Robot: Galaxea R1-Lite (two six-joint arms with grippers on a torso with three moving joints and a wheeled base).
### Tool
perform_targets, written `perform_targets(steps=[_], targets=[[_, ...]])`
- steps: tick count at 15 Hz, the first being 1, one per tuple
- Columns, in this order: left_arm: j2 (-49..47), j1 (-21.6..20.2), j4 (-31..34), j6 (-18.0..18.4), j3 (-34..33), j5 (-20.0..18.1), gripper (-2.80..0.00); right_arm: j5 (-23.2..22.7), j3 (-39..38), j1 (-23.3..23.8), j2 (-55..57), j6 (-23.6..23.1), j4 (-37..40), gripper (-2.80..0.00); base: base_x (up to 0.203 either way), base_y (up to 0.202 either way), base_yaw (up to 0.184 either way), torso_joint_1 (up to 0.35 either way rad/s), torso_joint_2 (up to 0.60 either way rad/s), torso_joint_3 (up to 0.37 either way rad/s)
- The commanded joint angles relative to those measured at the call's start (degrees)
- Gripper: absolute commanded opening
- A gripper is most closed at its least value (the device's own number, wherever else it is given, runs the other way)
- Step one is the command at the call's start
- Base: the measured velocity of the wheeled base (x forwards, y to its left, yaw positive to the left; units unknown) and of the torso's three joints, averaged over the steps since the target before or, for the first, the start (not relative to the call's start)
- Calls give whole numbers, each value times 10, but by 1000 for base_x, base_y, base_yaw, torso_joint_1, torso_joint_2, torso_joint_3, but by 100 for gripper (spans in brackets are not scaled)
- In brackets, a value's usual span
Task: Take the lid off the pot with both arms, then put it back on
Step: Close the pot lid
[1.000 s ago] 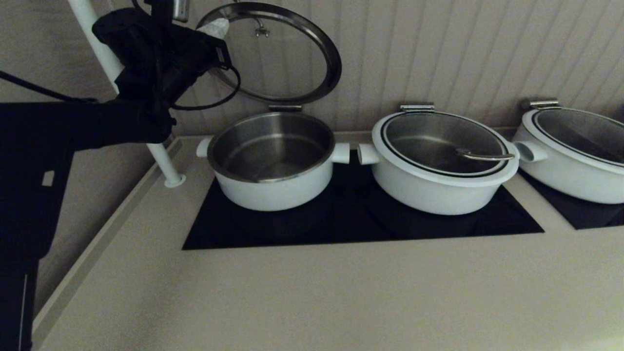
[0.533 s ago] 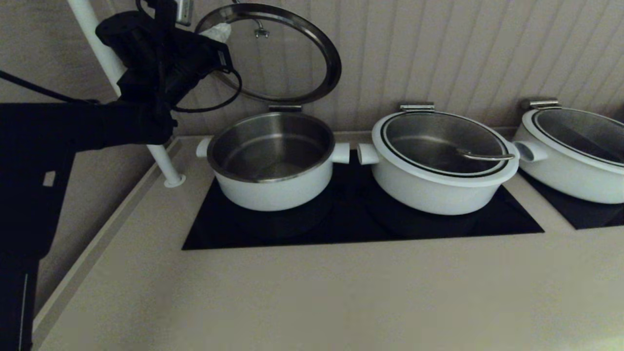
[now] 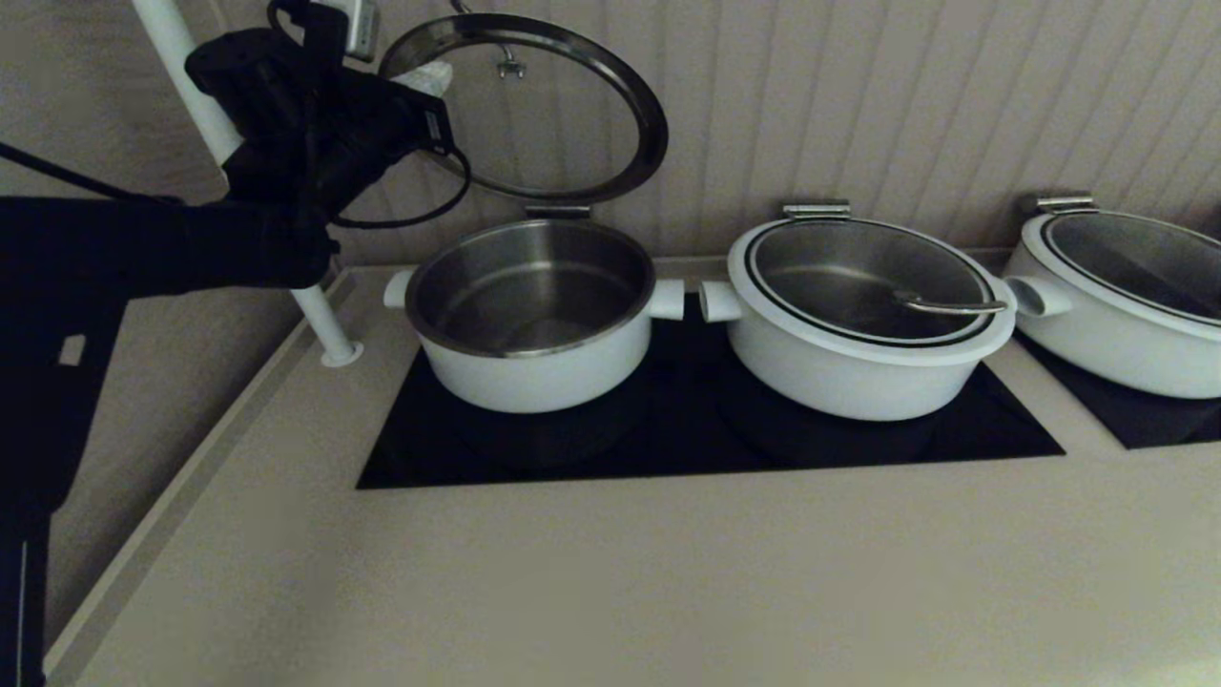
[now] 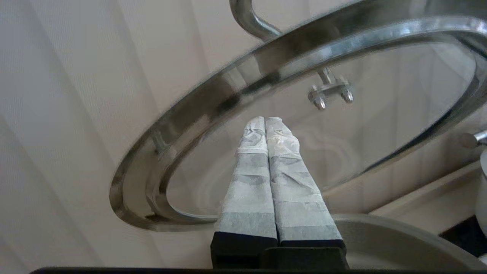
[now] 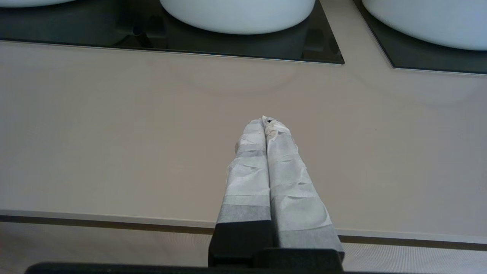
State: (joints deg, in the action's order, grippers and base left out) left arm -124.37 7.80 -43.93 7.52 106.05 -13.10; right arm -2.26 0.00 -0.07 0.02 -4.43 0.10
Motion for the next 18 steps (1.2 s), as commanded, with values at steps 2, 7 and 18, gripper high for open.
perform_targets(steps=[2, 7, 18], targets=[[14, 0, -4, 1, -23, 0, -280, 0, 0, 1, 0, -1, 0, -280, 0, 0, 0, 0, 0, 0], [44, -1, -2, 2, -80, 0, -280, 0, 0, 0, 0, -1, 0, -280, 0, 0, 0, 0, 0, 0], [140, -2, -3, 20, -239, 0, -280, 0, 0, 0, 0, -1, 0, -280, 0, 0, 0, 0, 0, 0]])
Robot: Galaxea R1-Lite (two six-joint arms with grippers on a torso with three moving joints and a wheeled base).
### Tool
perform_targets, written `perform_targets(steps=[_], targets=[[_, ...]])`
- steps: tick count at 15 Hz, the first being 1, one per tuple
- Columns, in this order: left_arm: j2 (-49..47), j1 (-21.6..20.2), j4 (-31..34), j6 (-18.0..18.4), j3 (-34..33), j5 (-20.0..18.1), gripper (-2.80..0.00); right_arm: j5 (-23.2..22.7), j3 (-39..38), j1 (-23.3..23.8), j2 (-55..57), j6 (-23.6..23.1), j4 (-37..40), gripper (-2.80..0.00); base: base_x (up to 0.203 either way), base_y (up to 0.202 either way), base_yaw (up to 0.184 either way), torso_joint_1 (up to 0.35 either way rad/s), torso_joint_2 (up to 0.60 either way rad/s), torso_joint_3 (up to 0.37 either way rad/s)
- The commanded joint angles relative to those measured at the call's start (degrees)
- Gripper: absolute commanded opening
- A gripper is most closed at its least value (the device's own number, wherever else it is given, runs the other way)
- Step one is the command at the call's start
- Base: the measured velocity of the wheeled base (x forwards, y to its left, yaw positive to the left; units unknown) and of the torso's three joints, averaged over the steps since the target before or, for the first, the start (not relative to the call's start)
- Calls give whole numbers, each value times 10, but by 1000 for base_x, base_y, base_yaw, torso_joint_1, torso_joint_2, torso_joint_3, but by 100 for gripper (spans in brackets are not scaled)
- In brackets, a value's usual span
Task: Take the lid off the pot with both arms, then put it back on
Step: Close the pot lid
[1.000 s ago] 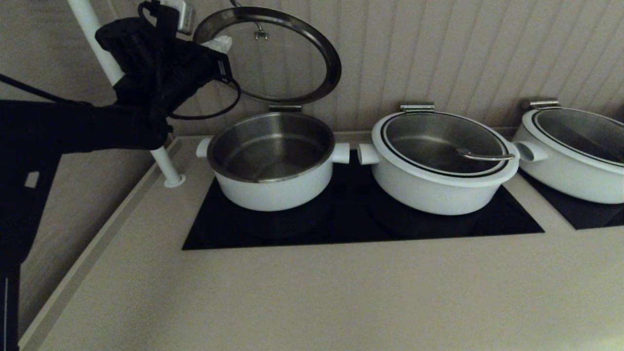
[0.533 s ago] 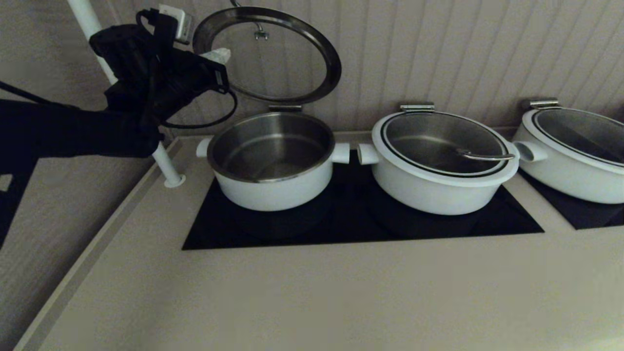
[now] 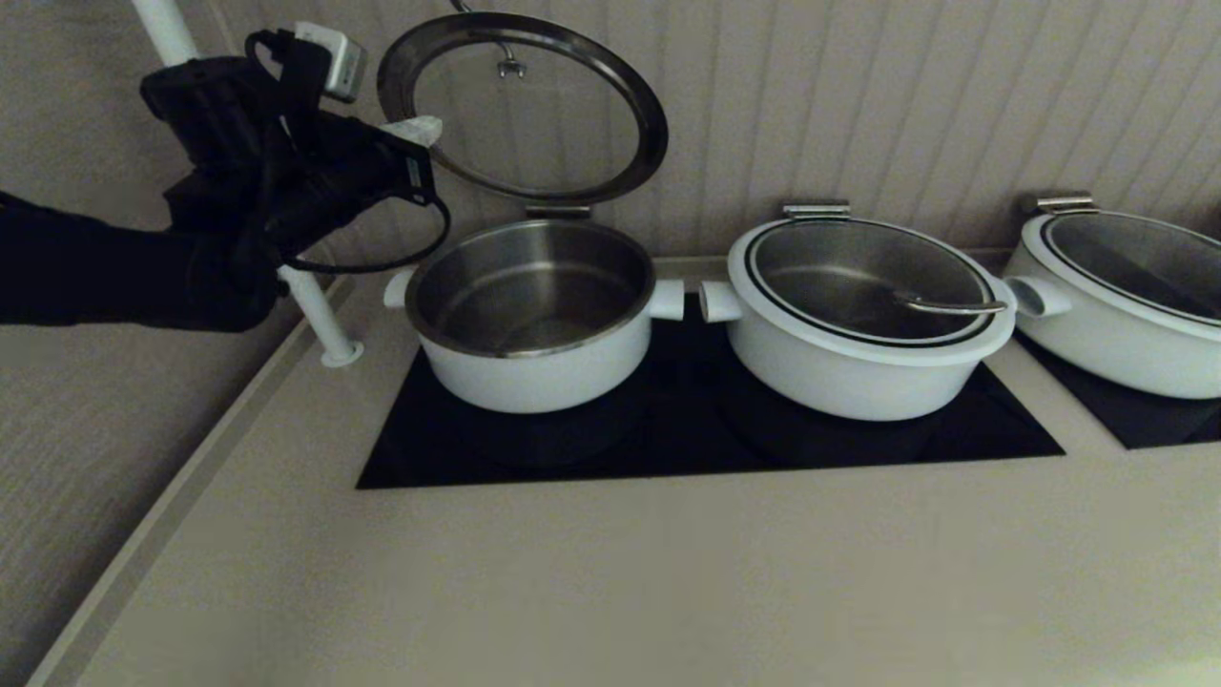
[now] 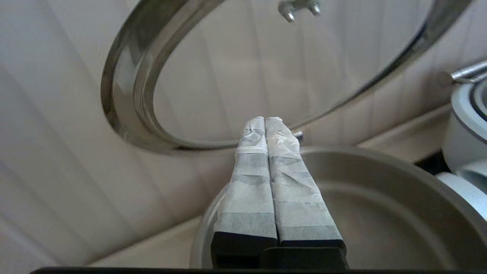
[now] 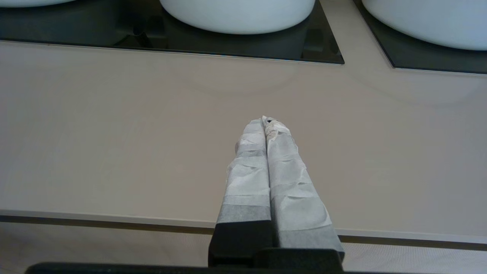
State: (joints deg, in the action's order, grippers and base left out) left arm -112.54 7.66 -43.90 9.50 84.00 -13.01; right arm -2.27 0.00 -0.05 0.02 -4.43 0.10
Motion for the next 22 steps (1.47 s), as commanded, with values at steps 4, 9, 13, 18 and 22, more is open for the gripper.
perform_targets(steps=[4, 9, 13, 18, 22], targets=[[66, -1, -4, 1, -73, 0, -280, 0, 0, 0, 0, -1, 0, -280, 0, 0, 0, 0, 0, 0], [93, -15, -7, 0, -106, 1, -280, 0, 0, 0, 0, -1, 0, -280, 0, 0, 0, 0, 0, 0], [72, -17, -6, -2, -28, 0, -280, 0, 0, 0, 0, -1, 0, -280, 0, 0, 0, 0, 0, 0], [27, -16, 40, -2, 110, -1, -280, 0, 0, 0, 0, -1, 0, -280, 0, 0, 0, 0, 0, 0], [-8, -15, 86, -2, 209, -2, -280, 0, 0, 0, 0, -1, 0, -280, 0, 0, 0, 0, 0, 0]])
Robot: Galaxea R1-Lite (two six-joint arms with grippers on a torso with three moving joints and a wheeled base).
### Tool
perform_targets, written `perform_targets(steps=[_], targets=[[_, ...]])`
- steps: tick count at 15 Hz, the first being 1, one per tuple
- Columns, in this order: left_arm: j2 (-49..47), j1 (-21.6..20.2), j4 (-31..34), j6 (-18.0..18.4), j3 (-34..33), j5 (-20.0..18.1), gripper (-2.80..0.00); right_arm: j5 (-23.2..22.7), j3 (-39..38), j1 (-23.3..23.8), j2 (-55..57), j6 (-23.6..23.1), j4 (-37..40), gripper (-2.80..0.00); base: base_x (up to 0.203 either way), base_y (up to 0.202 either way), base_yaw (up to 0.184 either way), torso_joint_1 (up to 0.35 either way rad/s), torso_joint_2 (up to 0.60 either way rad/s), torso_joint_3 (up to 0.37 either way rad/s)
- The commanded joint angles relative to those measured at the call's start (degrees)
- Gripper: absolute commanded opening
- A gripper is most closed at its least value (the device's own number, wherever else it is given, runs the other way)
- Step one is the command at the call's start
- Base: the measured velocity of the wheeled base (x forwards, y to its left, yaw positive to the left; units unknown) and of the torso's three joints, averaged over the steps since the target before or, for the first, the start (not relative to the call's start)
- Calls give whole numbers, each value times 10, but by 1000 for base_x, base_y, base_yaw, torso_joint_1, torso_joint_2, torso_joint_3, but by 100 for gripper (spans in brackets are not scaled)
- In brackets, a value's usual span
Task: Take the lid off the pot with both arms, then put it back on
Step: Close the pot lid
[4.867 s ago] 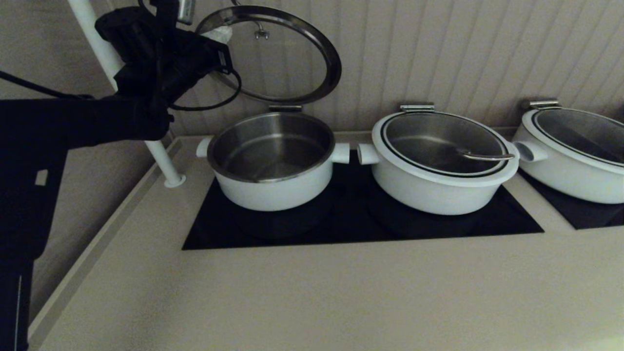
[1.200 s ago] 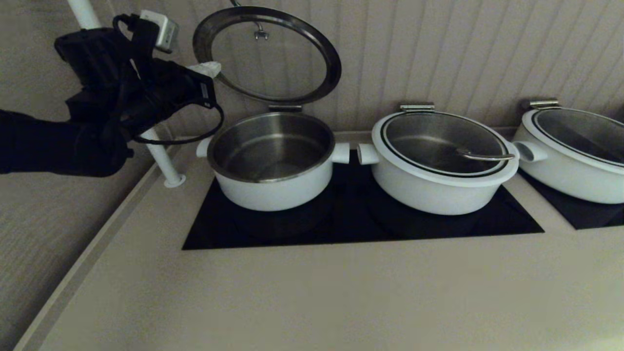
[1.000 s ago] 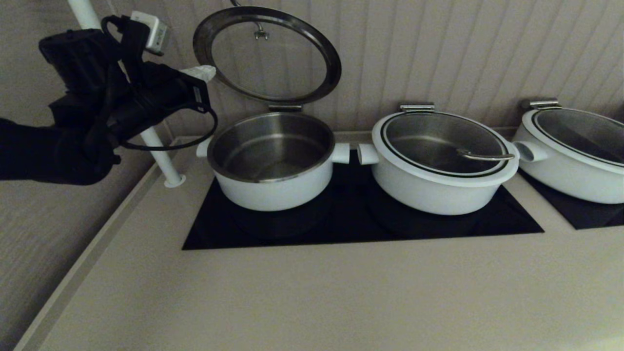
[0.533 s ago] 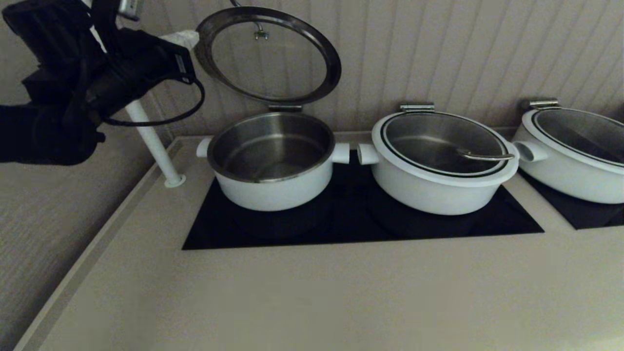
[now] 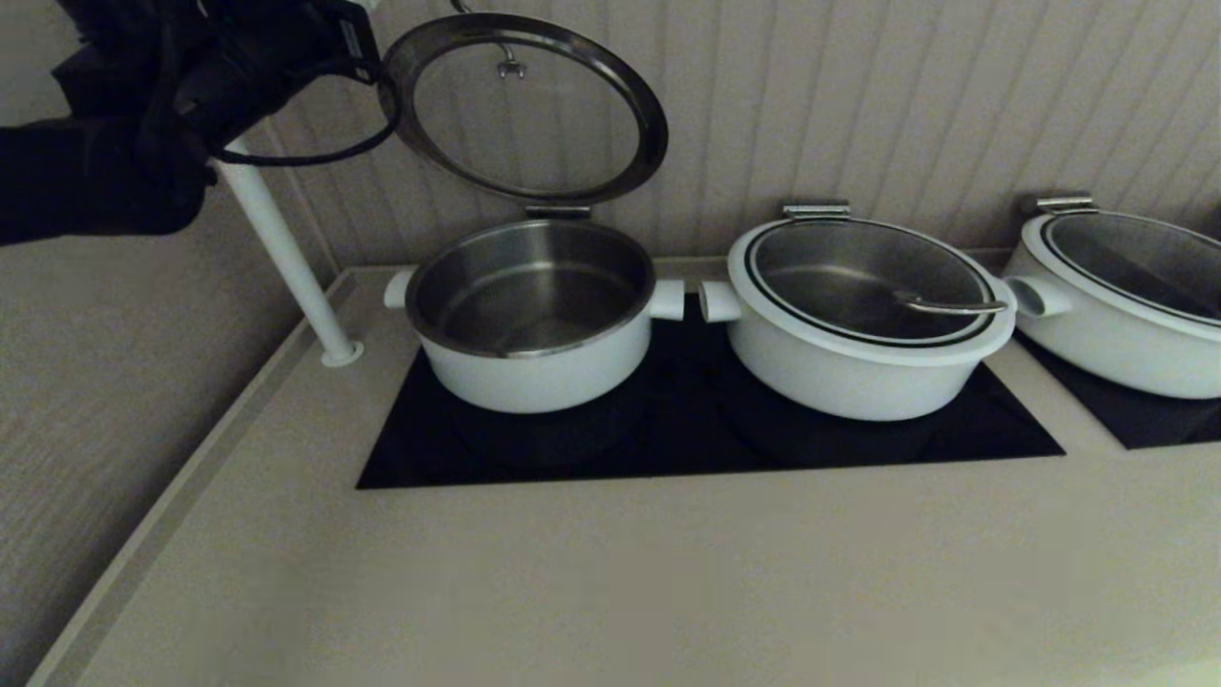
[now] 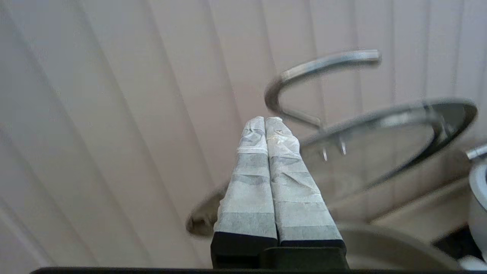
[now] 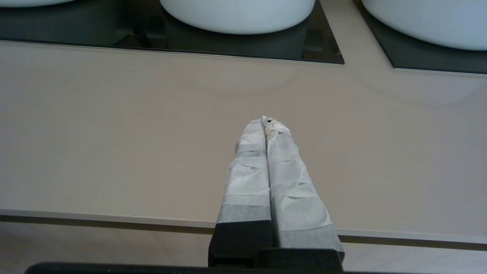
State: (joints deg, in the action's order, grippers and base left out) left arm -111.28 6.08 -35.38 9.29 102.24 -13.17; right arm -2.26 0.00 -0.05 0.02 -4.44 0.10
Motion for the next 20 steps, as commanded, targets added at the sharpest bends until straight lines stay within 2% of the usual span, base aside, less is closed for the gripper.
perform_targets(steps=[1, 3, 7, 9, 20], targets=[[-29, 0, 15, 1, 52, -1, -280, 0, 0, 0, 1, 0, 0, -280, 0, 0, 0, 0, 0, 0], [-40, 0, 51, 2, 87, -3, -280, 0, 0, 0, 0, 0, 0, -280, 0, 0, 0, 0, 0, 0], [-38, 1, 68, 2, 87, -4, -280, 0, 0, 0, 0, 0, 0, -280, 0, 0, 0, 0, 0, 0], [-33, 1, 97, 2, 87, -5, -280, 0, 0, 0, 0, 0, 0, -280, 0, 0, 0, 0, 0, 0], [-39, 16, 102, -1, 87, -5, -280, 0, 0, 0, 1, 0, 0, -280, 0, 0, 0, 0, 0, 0]])
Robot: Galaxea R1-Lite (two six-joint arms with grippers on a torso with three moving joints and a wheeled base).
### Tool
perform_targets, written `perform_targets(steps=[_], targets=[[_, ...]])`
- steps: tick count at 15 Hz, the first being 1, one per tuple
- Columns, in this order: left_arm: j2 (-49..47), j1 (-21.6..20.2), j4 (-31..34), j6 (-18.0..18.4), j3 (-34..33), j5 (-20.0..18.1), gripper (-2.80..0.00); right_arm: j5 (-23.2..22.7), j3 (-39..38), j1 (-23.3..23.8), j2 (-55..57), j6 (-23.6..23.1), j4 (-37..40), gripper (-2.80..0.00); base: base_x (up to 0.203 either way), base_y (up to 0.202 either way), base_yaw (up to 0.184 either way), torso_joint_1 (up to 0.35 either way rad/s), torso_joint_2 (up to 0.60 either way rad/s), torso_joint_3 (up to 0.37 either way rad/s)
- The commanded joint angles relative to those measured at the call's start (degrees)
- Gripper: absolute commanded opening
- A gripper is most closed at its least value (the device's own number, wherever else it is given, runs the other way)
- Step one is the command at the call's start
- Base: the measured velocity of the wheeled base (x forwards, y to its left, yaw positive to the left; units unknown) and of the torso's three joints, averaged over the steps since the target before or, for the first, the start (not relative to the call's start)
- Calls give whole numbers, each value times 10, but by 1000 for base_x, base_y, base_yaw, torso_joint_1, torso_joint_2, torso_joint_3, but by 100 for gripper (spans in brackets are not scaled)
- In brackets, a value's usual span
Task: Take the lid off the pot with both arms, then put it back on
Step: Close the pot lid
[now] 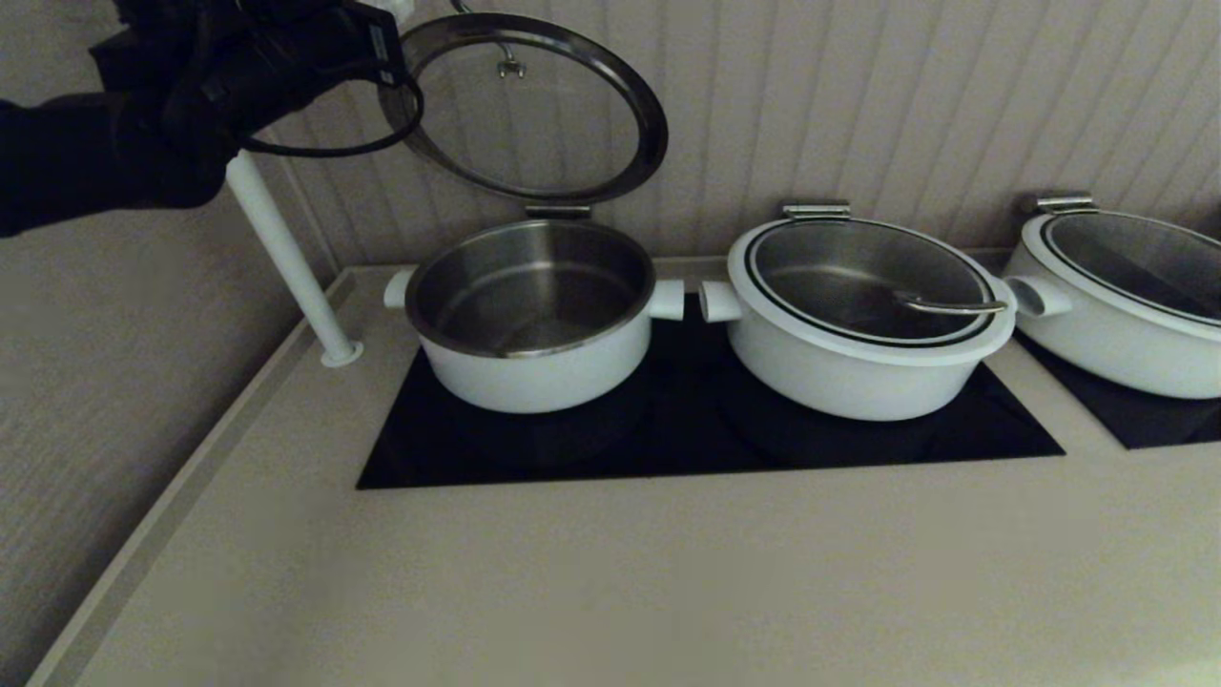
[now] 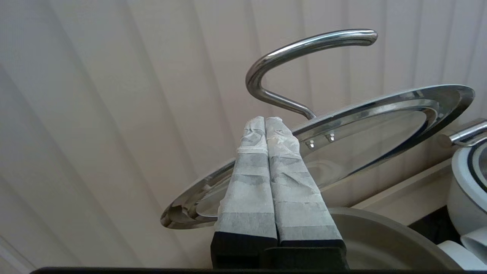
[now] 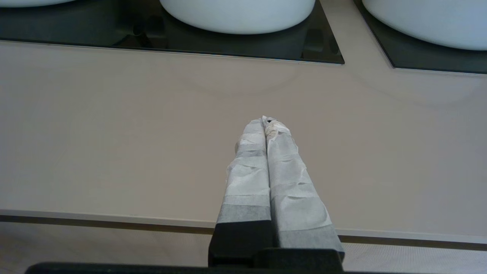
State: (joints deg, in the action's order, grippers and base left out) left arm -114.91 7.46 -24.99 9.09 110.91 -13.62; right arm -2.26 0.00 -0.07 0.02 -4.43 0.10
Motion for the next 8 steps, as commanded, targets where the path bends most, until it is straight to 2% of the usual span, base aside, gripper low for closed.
perform_targets(steps=[1, 8], targets=[[-4, 4, -1, 0, 0, -1, -280, -1, 0, 0, 0, -1, 0, -280, 0, 0, 0, 0, 0, 0], [-2, 4, -4, 0, -33, -1, -280, 0, 0, 0, 0, -1, 0, -280, 0, 0, 0, 0, 0, 0]])
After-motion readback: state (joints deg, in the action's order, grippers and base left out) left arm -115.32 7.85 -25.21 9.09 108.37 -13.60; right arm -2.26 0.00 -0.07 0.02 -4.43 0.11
